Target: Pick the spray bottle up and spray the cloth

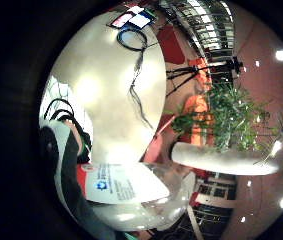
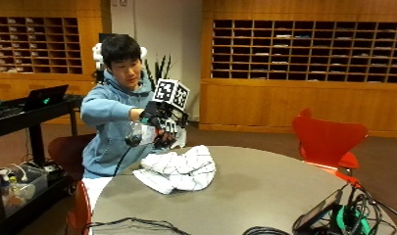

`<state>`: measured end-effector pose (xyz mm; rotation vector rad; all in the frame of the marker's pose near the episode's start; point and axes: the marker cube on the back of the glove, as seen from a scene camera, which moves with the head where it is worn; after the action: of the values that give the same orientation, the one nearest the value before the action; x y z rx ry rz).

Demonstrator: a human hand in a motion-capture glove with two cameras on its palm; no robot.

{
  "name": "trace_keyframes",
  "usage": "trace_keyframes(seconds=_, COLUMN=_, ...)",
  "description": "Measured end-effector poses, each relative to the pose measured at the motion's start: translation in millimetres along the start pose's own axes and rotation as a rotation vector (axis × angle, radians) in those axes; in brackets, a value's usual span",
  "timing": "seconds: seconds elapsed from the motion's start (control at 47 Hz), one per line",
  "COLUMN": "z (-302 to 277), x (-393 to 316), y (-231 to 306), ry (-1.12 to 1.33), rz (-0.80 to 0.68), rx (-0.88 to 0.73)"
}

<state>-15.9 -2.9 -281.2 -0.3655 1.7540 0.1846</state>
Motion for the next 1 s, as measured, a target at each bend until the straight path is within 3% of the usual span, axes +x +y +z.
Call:
trace_keyframes(seconds=0.383, z=-52.3, x=23.9, y=18.2, ry=-0.013, rz=0.030, rx=0.071)
trace_keyframes(seconds=0.703, z=-8.9, x=-3.7, y=0.6, ry=-0.046, rz=-0.012, rx=0.014)
trace_keyframes(seconds=1.001, z=-74.1, x=-3.0, y=-8.1, ry=-0.650, rz=-0.007, rx=0.208)
